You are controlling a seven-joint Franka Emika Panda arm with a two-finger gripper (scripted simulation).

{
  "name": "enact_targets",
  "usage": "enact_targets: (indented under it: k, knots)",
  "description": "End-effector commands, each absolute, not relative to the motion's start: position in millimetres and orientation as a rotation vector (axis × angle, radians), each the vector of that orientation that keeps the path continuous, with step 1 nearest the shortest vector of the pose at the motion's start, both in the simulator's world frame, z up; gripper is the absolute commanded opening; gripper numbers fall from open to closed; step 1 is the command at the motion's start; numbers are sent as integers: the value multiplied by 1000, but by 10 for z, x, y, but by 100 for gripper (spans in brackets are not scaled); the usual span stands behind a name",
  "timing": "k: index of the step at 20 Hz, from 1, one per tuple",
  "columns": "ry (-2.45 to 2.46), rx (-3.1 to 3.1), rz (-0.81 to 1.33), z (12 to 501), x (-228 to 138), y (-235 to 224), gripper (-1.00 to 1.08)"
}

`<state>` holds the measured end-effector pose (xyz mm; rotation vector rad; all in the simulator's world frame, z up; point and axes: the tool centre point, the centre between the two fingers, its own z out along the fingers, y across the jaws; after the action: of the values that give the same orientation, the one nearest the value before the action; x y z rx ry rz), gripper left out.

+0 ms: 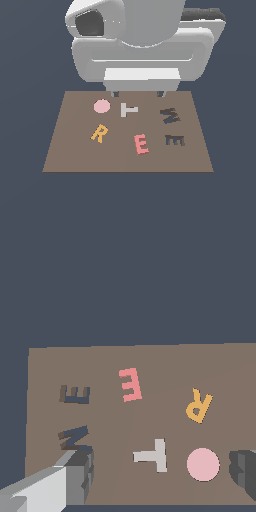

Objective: Insert a designated object into the corresponding slot on a board.

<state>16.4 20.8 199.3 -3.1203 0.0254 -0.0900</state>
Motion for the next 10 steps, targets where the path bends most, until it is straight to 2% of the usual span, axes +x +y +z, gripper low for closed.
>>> enact_targets:
  k: [1,10]
  knots:
    - [25,-3120,-90,1993,164,208,100]
    - [-14,-3123,-78,1789,241,229,100]
